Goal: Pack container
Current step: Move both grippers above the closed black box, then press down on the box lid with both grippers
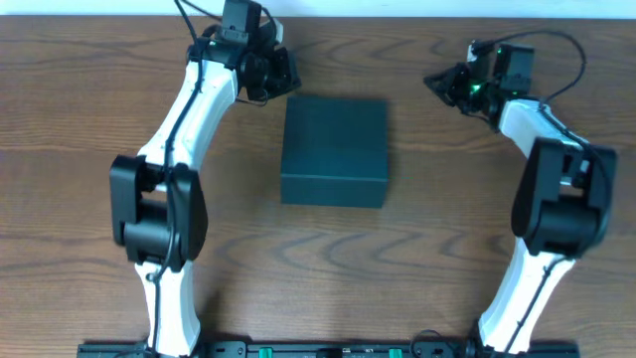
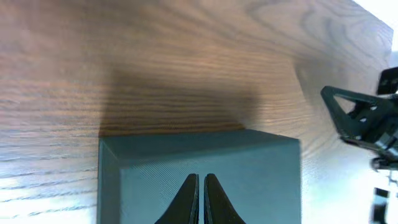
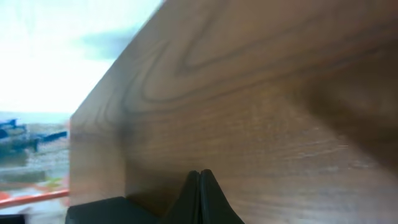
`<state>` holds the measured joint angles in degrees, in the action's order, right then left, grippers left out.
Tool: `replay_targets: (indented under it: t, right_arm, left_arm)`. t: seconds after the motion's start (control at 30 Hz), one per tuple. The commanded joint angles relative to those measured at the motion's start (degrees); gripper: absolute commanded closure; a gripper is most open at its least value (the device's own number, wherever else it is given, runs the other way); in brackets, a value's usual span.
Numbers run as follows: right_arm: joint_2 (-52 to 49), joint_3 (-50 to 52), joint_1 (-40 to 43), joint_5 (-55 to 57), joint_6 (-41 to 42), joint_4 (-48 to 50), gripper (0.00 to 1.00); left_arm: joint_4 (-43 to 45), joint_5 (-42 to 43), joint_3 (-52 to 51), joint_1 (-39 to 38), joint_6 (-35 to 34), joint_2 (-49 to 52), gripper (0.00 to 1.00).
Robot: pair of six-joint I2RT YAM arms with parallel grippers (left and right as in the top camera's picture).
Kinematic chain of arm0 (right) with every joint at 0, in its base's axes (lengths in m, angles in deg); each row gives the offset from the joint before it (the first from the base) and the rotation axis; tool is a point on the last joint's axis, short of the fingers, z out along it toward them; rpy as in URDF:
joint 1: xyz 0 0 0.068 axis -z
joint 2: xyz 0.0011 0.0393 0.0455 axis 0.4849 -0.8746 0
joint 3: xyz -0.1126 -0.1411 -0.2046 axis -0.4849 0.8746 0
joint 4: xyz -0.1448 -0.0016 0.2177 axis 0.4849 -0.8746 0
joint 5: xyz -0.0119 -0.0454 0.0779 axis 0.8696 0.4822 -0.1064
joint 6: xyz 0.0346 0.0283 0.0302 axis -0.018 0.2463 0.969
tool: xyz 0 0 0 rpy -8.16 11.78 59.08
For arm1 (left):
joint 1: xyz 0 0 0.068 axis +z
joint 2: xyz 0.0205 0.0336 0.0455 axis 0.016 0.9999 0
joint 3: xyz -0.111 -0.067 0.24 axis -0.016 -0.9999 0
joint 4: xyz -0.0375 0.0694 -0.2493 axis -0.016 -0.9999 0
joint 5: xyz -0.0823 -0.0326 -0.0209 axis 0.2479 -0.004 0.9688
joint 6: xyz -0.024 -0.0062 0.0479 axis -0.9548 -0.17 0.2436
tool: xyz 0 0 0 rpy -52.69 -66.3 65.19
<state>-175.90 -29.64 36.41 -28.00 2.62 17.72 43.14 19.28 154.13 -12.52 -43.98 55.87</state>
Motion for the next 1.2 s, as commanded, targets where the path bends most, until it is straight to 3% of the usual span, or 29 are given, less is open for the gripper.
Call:
replay_targets:
  t: [0.0,0.23,0.47,0.73,1.17]
  right_arm:
    - [8.24,-0.42,0.5,1.92,-8.28,-2.8,0.98]
    - [19.71,-0.42,0.44,2.38,-22.01,-16.76,0.98]
    - [29.09,-0.42,0.33,11.63,-32.87,-33.57,0.98]
    - [34.21,-0.39,-0.98,14.82,-38.97,-47.45,0.98]
    - [42.56,-0.39,-2.25,13.68,-46.23,-55.89,0.98]
  left_arm:
    - [-1.44,-6.58,0.04,-2.12,6.71,-5.4,0.94]
    - [-8.48,-10.64,0.04,-6.84,13.09,-6.84,0.94]
    - [-14.95,-10.38,0.04,-10.05,18.53,-6.84,0.94]
    - [-21.86,-7.06,0.0,-13.2,24.2,-6.78,0.94]
    - [-15.76,-8.28,-9.22,-13.88,25.46,-6.49,0.94]
